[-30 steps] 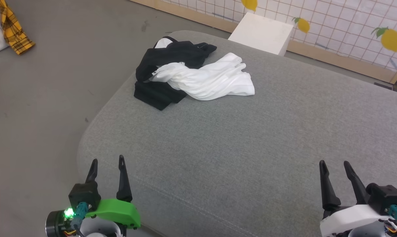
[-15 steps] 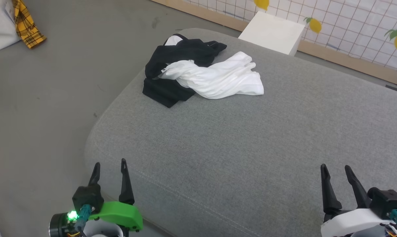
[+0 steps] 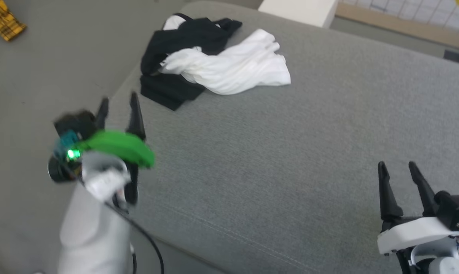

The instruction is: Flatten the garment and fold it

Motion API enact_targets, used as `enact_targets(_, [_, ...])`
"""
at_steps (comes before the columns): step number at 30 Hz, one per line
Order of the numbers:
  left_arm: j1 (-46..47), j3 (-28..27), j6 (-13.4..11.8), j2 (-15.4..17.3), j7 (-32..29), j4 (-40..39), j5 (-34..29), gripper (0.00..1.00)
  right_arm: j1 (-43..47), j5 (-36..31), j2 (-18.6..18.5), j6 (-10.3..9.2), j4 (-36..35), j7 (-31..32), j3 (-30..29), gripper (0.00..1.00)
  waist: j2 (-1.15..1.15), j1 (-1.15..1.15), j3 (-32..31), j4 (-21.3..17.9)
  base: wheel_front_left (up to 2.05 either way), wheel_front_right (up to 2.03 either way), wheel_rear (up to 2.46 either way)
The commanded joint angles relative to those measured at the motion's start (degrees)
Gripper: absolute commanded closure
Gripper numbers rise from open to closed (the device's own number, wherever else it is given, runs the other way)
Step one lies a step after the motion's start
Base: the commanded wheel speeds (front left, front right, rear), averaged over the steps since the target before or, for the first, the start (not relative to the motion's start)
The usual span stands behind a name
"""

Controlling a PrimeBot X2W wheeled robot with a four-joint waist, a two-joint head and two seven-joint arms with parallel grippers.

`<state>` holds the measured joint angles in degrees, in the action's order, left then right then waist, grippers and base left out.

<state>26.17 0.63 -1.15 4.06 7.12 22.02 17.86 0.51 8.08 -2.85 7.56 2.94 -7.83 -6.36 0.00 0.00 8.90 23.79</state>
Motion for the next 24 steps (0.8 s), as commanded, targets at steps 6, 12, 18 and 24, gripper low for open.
enact_targets(6, [16.04, -3.86, 0.38, 2.8, -9.01, 10.75, 6.01, 0.0, -2.74, -2.23, -0.03, -0.08, -4.45, 2.34, -0.85, 0.0, 0.0, 0.0, 11.58, -8.92, 0.0, 0.0, 0.0])
enact_targets(12, [26.37, -5.46, -1.77, 6.11, -17.28, 17.44, 7.81, 0.0, -3.29, -2.44, -0.03, -0.08, -7.01, 3.13, -2.03, 0.0, 0.0, 0.0, 18.25, -13.99, 0.0, 0.0, 0.0])
enact_targets(18, [32.76, -5.2, -4.34, 7.65, -25.53, 22.62, 8.32, 0.0, -2.69, -1.99, -0.03, -0.08, -8.24, 2.94, -3.15, 0.0, 0.0, 0.0, 22.72, -16.72, 0.0, 0.0, 0.0])
enact_targets(24, [34.65, -4.17, -7.09, 7.17, -32.83, 26.09, 8.44, 0.0, -2.45, -1.65, -0.03, -0.08, -9.15, 2.52, -3.89, 0.0, 0.0, 0.0, 25.07, -17.87, 0.0, 0.0, 0.0])
